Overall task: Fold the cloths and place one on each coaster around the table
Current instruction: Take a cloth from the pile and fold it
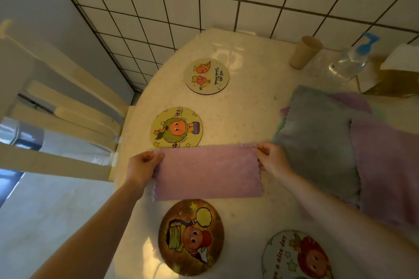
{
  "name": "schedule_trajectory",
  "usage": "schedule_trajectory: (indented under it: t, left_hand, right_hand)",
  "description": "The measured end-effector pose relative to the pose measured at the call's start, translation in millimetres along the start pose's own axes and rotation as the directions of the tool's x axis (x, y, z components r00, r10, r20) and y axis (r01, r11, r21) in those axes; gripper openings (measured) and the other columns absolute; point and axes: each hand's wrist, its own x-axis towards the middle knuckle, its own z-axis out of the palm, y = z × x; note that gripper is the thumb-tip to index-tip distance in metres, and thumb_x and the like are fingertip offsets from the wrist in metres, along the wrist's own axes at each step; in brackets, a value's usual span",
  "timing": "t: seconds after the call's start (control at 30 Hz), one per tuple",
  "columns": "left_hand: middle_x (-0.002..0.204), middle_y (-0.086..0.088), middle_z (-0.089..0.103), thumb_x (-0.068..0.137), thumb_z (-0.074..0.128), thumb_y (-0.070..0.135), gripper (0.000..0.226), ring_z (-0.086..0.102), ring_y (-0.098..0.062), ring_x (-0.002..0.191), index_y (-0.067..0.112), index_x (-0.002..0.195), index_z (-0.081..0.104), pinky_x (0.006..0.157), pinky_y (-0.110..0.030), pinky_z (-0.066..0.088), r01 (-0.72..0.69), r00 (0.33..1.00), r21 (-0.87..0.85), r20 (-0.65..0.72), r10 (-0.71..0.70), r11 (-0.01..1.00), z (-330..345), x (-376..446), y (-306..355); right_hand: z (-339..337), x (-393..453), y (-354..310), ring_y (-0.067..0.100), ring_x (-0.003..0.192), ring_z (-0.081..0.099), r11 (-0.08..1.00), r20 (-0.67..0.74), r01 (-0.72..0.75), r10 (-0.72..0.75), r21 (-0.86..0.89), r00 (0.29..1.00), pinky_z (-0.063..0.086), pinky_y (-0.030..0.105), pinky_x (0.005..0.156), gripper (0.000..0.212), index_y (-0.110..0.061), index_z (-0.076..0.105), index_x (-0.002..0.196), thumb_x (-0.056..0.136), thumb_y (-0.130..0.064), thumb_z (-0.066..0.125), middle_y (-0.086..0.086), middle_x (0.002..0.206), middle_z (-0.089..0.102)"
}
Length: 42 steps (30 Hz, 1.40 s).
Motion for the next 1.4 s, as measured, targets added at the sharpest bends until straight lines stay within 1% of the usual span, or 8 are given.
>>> schedule_trajectory:
  t: [0.4, 0.57, 0.7, 0.83, 0.97, 1.1, 1.23, 1.4]
  left_hand:
    - [0.073, -0.005, 0.066, 0.085, 0.07, 0.031, 0.016, 0.056, -0.022, 0.067, 0.021, 0.072, 0.068, 0.072, -0.043, 0.054, -0.063, 0.998, 0.152, -0.012, 0.066, 0.986, 1.2, 9.7, 1.9]
    - [0.103, 0.0, 0.061, 0.089, 0.063, 0.03, 0.029, 0.059, -0.022, 0.095, 0.018, 0.115, 0.057, 0.078, -0.034, 0.048, -0.236, 0.949, 0.362, -0.114, 0.295, 0.902, 0.2, -13.6, -3.7]
    - [0.122, -0.004, 0.056, 0.088, 0.062, 0.019, 0.039, 0.051, -0.024, 0.113, 0.013, 0.126, 0.055, 0.092, -0.037, 0.047, -0.647, 0.723, 0.546, 0.217, 0.656, 0.532, 13.2, -59.3, -31.9]
    - [0.152, 0.005, 0.033, 0.092, 0.041, 0.037, 0.054, 0.023, -0.017, 0.144, 0.023, 0.144, 0.04, 0.114, -0.037, 0.022, -0.809, 0.552, 0.551, 0.595, 0.584, 0.204, 49.5, -104.5, -68.3]
    - [0.158, 0.004, 0.018, 0.096, 0.029, 0.047, 0.058, 0.008, -0.02, 0.147, 0.025, 0.15, 0.025, 0.114, -0.04, 0.008, -0.728, 0.629, 0.68, 0.613, 0.478, 0.087, 60.7, -116.6, -92.5]
    - [0.158, 0.009, 0.014, 0.097, 0.024, 0.052, 0.058, 0.009, -0.016, 0.147, 0.031, 0.15, 0.019, 0.116, -0.037, 0.004, -0.665, 0.697, 0.734, 0.542, 0.47, 0.139, 46.1, -117.6, -102.9]
    - [0.157, 0.015, 0.006, 0.094, 0.013, 0.059, 0.062, -0.002, -0.006, 0.145, 0.035, 0.151, 0.011, 0.118, -0.034, -0.002, -0.542, 0.818, 0.761, 0.381, 0.431, 0.356, 24.0, -116.7, -108.6]
    - [0.158, 0.014, 0.005, 0.087, -0.004, 0.066, 0.072, -0.006, -0.008, 0.145, 0.036, 0.151, 0.009, 0.117, -0.037, -0.006, -0.508, 0.835, 0.784, 0.348, 0.426, 0.357, 14.6, -116.1, -112.9]
  right_hand:
    - [8.3, 3.8, -4.4, 0.025, 0.068, 0.059, 0.983, -0.177, -0.005, -0.028, -0.184, 0.984, 0.038, 0.027, 0.061, 0.016, -0.01, 0.058, 0.074, 0.083, -0.017, 0.069, 0.008, 0.071, 0.062]
    - [10.3, -15.0, -12.5, 0.028, 0.082, 0.062, 0.968, -0.239, 0.089, -0.147, -0.236, 0.96, 0.047, 0.033, 0.071, 0.009, -0.01, 0.055, 0.092, 0.088, -0.014, 0.062, 0.006, 0.085, 0.062]
    - [6.1, -65.1, -4.2, 0.021, 0.102, 0.056, 0.603, 0.083, 0.518, -0.6, -0.607, 0.796, 0.049, 0.028, 0.084, 0.027, -0.007, 0.06, 0.112, 0.085, -0.006, 0.061, 0.007, 0.115, 0.058]
    - [17.4, -96.4, 47.3, 0.021, 0.121, 0.043, 0.21, 0.498, 0.756, -0.64, -0.62, 0.585, 0.052, 0.035, 0.092, 0.051, -0.012, 0.051, 0.126, 0.076, -0.001, 0.053, 0.003, 0.13, 0.047]
    - [4.5, -102.9, 56.5, 0.02, 0.122, 0.046, 0.105, 0.597, 0.769, -0.569, -0.63, 0.566, 0.05, 0.031, 0.091, 0.058, -0.013, 0.058, 0.126, 0.075, -0.003, 0.033, 0.002, 0.131, 0.057]
    - [-14.1, -102.9, 52.6, 0.023, 0.124, 0.051, 0.075, 0.666, 0.793, -0.498, -0.604, 0.555, 0.05, 0.034, 0.094, 0.066, -0.008, 0.051, 0.132, 0.067, 0.003, 0.059, 0.006, 0.135, 0.053]
    - [-9.9, -100.9, 39.9, 0.027, 0.112, 0.058, 0.037, 0.683, 0.785, -0.468, -0.618, 0.56, 0.054, 0.036, 0.084, 0.057, -0.007, 0.058, 0.12, 0.064, -0.002, 0.063, 0.009, 0.122, 0.06]
    - [1.5, -97.3, 23.8, 0.031, 0.096, 0.056, -0.008, 0.682, 0.749, -0.418, -0.663, 0.599, 0.051, 0.037, 0.074, 0.06, -0.008, 0.058, 0.106, 0.05, -0.002, 0.077, 0.012, 0.109, 0.059]
